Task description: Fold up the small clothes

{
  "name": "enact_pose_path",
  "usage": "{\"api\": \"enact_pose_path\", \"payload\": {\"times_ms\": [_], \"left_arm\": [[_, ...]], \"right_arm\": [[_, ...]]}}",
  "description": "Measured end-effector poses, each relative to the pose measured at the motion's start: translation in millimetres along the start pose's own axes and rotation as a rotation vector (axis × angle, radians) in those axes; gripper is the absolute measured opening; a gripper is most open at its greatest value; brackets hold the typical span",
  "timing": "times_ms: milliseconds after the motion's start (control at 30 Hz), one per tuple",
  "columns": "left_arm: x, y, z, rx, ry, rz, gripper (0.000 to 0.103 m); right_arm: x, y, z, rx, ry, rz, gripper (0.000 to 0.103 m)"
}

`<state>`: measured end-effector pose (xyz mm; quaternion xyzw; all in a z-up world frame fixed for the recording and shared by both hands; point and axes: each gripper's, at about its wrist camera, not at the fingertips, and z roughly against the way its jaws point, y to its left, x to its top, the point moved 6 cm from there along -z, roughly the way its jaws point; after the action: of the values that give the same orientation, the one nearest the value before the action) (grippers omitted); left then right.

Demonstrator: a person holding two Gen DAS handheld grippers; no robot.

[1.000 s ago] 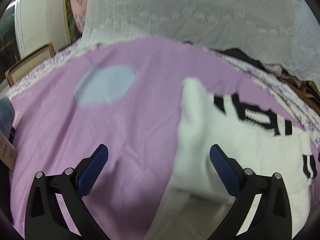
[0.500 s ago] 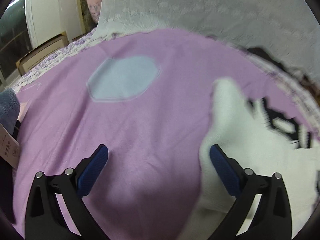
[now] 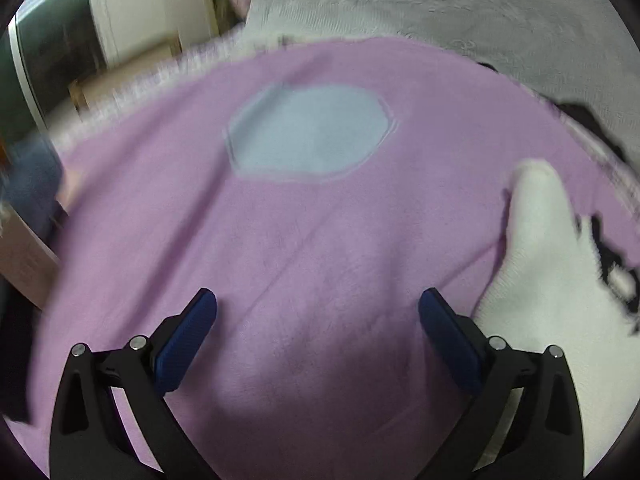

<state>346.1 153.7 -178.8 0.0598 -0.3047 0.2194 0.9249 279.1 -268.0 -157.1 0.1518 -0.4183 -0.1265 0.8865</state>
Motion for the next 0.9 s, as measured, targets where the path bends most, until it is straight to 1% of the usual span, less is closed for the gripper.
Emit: {"api": "enact_pose_path", "payload": {"times_ms": [33, 67, 100, 133, 167, 200, 233, 267, 300, 333, 367, 400, 433, 467, 533, 600, 700, 767, 833, 900], "left_arm": [[0.0, 4.9, 0.4, -0.076, 0.014, 0.035, 0.098], [0.0, 9.0, 4.1, -0.131, 0.009, 0.06, 0.098], [-0.9, 16.5, 15.1, -0.205, -0.017, 0.105, 0.098], [-2.7, 20.9, 24.4, -0.239, -0.04, 0.126, 0.098], [-6.2, 23.7, 38.5, -0.258, -0.076, 0.119, 0.098], [-9.8, 21.7, 47.4, -0.26, -0.097, 0.089, 0.098], [-15.5, 14.7, 55.6, -0.259, -0.115, 0.03, 0.098], [-22.2, 6.3, 57.8, -0.242, -0.121, -0.03, 0.098], [-27.2, 0.0, 56.8, -0.215, -0.117, -0.072, 0.098], [-37.0, -11.4, 46.9, -0.128, -0.092, -0.157, 0.099], [-40.5, -14.9, 42.3, -0.092, -0.079, -0.184, 0.099], [-40.8, -15.8, 42.9, -0.073, -0.088, -0.19, 0.099], [-40.0, -12.6, 50.0, -0.074, -0.117, -0.176, 0.098], [-42.0, -8.3, 56.1, -0.076, -0.139, -0.166, 0.098], [-52.6, -3.5, 70.9, -0.106, -0.163, -0.169, 0.098], [-65.0, -4.6, 84.6, -0.124, -0.187, -0.197, 0.098], [-84.9, -10.2, 114.4, -0.113, -0.285, -0.276, 0.098], [-97.6, -11.7, 130.0, -0.121, -0.324, -0.321, 0.098], [-106.7, -10.4, 136.6, -0.134, -0.325, -0.338, 0.098], [-116.0, -3.8, 142.0, -0.149, -0.313, -0.334, 0.098]], "right_arm": [[1.3, -0.6, 6.0, 0.0, -0.029, -0.008, 0.061], [3.7, -1.1, 17.2, -0.006, -0.077, -0.014, 0.061], [5.9, 1.3, 28.0, 0.001, -0.116, -0.005, 0.061], [6.2, 5.9, 35.1, 0.011, -0.132, 0.016, 0.061], [4.9, 9.5, 36.0, 0.012, -0.124, 0.037, 0.061], [1.2, 12.4, 33.1, 0.0, -0.098, 0.062, 0.062], [-7.6, 13.0, 22.4, -0.032, -0.038, 0.085, 0.065], [-15.0, 11.2, 11.8, -0.054, 0.017, 0.092, 0.074], [-20.7, 8.6, 3.4, -0.073, 0.057, 0.094, 0.076], [-21.1, 7.8, 2.4, -0.072, 0.06, 0.088, 0.076], [-17.8, 8.3, 11.7, -0.057, 0.023, 0.078, 0.076], [-16.5, 8.6, 21.5, -0.047, -0.017, 0.073, 0.076], [-16.7, 8.7, 34.4, -0.045, -0.061, 0.069, 0.076], [-18.8, 8.7, 40.5, -0.042, -0.073, 0.066, 0.076], [-24.4, 8.5, 51.5, -0.021, -0.086, 0.056, 0.077], [-32.6, 9.7, 61.6, -0.012, -0.095, 0.049, 0.078], [-45.3, 10.2, 72.8, -0.003, -0.087, 0.047, 0.08], [-55.0, 12.5, 78.7, -0.002, -0.075, 0.058, 0.08], [-62.8, 15.1, 86.4, 0.001, -0.075, 0.069, 0.08], [-71.4, 17.3, 98.5, 0.008, -0.078, 0.081, 0.08]]}}
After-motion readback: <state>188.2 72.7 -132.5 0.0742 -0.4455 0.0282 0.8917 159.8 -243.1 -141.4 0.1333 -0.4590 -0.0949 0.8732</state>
